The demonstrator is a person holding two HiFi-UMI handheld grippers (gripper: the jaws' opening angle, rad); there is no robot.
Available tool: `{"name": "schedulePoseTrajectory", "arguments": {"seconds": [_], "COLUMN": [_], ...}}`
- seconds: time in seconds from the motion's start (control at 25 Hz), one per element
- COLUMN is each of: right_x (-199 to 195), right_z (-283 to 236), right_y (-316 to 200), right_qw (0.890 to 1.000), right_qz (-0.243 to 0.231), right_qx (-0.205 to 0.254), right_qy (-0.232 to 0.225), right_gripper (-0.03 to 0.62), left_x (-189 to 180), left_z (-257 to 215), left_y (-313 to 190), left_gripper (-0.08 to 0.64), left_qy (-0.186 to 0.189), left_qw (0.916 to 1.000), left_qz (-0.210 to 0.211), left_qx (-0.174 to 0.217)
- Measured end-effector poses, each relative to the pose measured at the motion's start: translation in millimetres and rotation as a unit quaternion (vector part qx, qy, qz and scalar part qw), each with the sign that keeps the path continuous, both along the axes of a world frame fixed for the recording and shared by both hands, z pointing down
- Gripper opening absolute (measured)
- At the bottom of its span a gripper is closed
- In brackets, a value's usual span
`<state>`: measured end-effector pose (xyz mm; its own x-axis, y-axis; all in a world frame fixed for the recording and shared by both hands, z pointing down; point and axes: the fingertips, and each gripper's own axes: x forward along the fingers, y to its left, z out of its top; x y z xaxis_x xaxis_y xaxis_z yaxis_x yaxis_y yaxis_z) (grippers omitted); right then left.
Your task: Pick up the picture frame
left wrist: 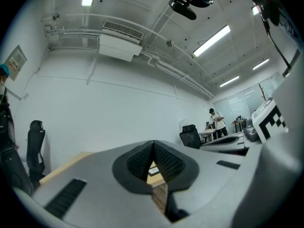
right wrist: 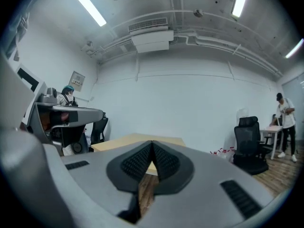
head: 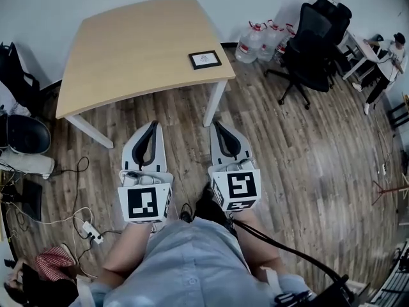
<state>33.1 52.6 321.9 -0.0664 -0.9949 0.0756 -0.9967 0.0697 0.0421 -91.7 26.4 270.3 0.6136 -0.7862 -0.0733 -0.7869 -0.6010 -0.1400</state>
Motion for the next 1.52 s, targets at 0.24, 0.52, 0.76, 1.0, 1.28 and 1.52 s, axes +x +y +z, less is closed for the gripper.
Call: {"name": "schedulePoseTrajectory", "arguments": {"seconds": [0.24, 0.52, 0.76, 1.0, 1.28, 1.52], "right_x": [22, 66, 95, 109, 115, 111], "right_z": [19, 31, 29, 20, 6, 16], "right_y": [-54, -140, -213, -257, -301, -339], "right_qw": [1.0, 0.999, 0.997, 0.997, 0.997, 0.997], "right_qz": [-0.008, -0.032, -0.062, -0.069, -0.08, -0.08], "right_qx": [-0.014, -0.027, -0.028, -0.014, 0.004, -0.006], "right_qy": [-0.006, -0.021, -0.024, -0.024, -0.014, -0.005], "right_gripper": [0.0, 0.001, 0.002, 0.002, 0.002, 0.002], "left_x": [21, 62, 91, 98, 101, 92], "left_z": [20, 35, 27, 10, -2, 6], "left_y": [-52, -134, -196, -228, -264, -300], "left_gripper": [0.002, 0.002, 0.002, 0.002, 0.002, 0.002], "left_qy": [-0.011, -0.037, -0.036, -0.008, 0.004, 0.009], "left_qw": [0.9997, 0.9982, 0.9965, 0.9948, 0.9933, 0.9929], "left_qz": [-0.011, -0.04, -0.073, -0.1, -0.115, -0.119], "left_qx": [-0.017, -0.026, -0.022, -0.016, 0.003, -0.002]}}
